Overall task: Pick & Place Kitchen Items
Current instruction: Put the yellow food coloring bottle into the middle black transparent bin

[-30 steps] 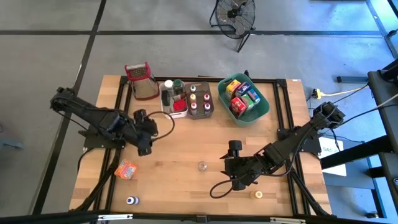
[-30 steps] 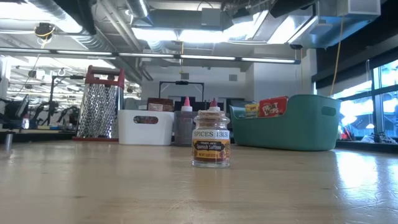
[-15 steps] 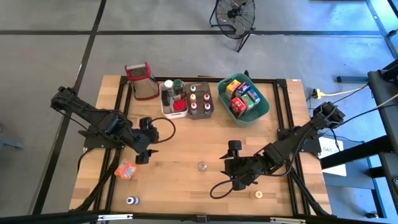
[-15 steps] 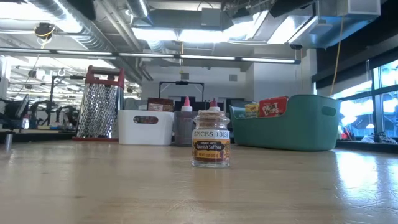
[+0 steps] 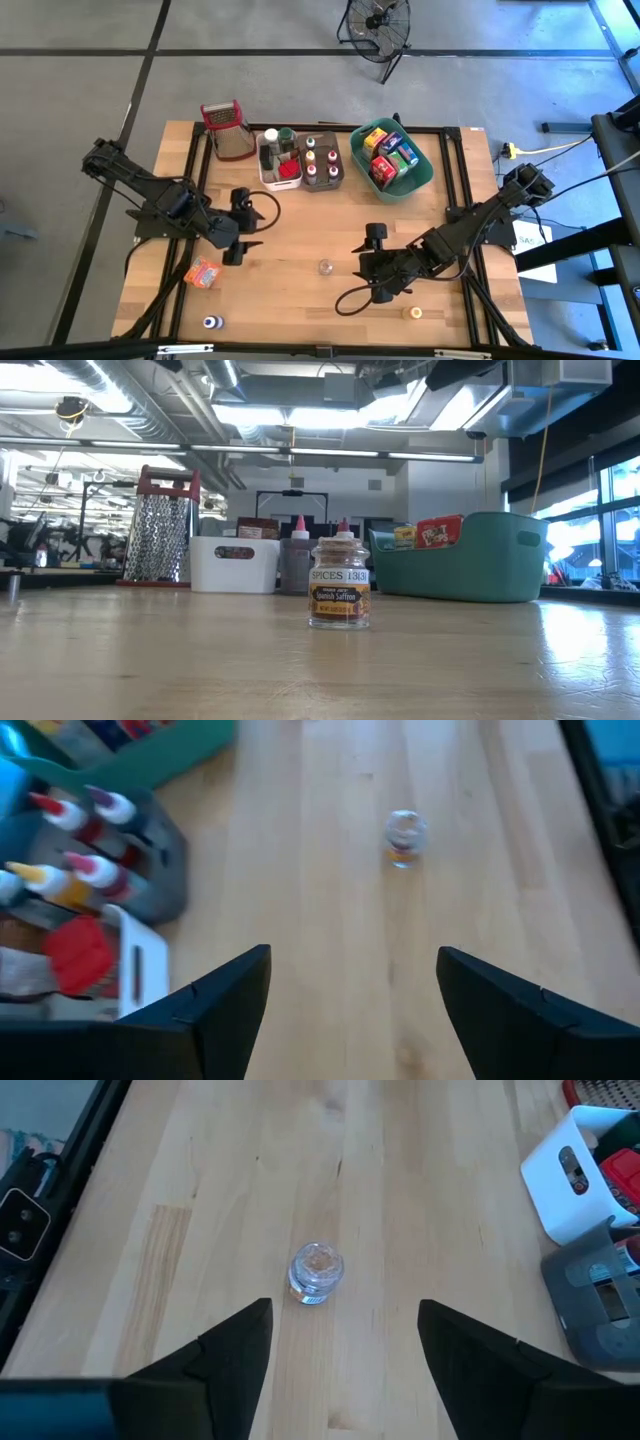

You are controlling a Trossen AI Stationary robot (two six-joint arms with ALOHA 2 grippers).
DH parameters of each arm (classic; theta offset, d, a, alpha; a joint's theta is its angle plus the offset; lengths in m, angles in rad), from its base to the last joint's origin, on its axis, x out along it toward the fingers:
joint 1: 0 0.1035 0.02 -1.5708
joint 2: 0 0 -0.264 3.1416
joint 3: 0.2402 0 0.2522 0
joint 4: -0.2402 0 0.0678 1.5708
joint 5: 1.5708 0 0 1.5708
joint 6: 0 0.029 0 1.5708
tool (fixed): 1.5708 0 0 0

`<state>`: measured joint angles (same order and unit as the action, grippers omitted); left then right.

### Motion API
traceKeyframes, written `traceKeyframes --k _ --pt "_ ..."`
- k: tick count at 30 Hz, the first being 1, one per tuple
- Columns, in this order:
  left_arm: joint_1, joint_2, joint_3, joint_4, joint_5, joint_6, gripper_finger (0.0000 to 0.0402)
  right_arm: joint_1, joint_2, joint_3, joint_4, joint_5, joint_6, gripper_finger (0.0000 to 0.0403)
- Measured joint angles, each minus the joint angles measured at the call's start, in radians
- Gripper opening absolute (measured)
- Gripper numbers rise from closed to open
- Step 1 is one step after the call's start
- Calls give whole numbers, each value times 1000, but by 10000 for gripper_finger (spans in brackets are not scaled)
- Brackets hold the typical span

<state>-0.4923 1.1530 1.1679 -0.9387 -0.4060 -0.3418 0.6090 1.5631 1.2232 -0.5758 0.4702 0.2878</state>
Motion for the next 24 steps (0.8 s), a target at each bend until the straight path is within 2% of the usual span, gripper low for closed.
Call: traceKeyframes --k 6,13,19,24 --pt "-6 0 0 1 -28 -1 281 0 0 0 -5 -9 2 253" --pt "-6 0 0 0 -28 -14 281 22 -13 77 -139 -175 78 254" --pt "-6 0 -1 0 -30 -38 281 86 -13 231 -322 -373 285 254" --pt "-6 9 -1 -4 -98 -161 281 147 -13 277 -416 -433 558 254"
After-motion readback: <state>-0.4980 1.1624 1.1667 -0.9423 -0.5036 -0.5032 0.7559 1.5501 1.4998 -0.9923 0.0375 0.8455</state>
